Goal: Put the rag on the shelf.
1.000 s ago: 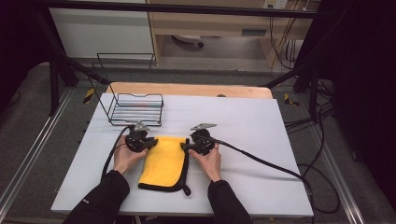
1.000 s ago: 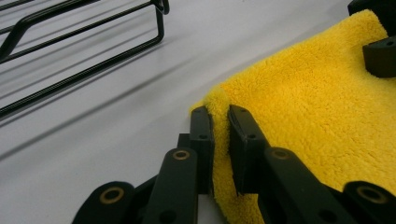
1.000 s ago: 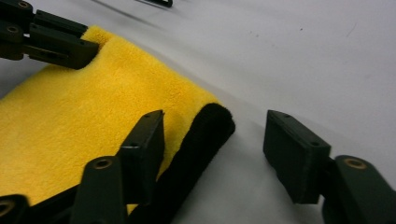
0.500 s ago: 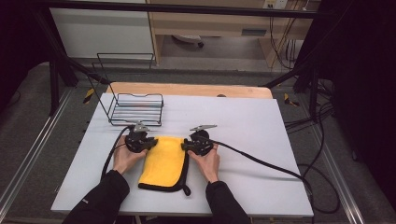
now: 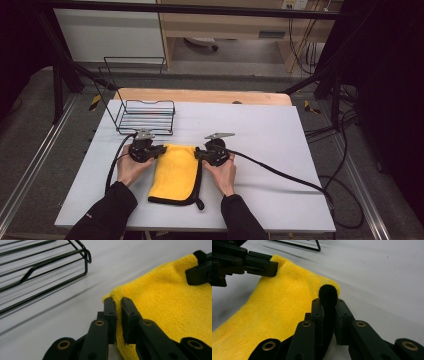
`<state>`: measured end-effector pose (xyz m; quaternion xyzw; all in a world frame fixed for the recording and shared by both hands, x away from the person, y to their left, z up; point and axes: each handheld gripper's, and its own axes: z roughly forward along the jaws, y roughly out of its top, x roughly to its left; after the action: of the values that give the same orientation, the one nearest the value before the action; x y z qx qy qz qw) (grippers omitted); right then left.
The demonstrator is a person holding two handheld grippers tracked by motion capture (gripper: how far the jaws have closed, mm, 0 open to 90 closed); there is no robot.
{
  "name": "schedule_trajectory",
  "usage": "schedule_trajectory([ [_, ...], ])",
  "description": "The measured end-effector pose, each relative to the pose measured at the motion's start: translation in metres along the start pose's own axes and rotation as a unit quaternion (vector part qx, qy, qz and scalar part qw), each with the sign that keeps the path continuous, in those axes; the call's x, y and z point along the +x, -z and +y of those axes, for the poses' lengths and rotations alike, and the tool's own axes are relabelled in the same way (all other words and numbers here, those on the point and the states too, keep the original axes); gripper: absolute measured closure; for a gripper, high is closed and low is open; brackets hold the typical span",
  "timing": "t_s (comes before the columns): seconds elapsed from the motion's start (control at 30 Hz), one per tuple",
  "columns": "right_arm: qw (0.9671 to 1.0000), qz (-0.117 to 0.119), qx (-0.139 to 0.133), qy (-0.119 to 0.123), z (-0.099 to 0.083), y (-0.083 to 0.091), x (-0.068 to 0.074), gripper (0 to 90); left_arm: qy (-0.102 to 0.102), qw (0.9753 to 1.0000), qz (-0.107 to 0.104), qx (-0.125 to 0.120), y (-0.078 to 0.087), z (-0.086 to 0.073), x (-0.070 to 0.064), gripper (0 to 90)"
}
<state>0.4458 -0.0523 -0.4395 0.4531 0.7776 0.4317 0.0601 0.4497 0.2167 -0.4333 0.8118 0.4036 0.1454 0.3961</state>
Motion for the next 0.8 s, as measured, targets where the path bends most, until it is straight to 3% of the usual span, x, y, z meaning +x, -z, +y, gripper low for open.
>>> schedule_trajectory([
  [0.3,0.9995,0.009,-0.024,0.017,0.002,0.012,0.006,80.1,-0.007,0.9996,-0.006,-0.028,0.020,0.002,-0.005,83.4],
  [0.5,0.9980,0.017,-0.045,0.040,0.002,0.023,0.011,80.1,-0.016,0.9989,-0.005,-0.045,0.030,0.005,-0.010,83.4],
  [0.8,0.9955,0.027,-0.073,0.055,0.006,0.035,0.020,80.2,-0.020,0.9974,-0.005,-0.069,0.048,0.005,-0.014,83.5],
])
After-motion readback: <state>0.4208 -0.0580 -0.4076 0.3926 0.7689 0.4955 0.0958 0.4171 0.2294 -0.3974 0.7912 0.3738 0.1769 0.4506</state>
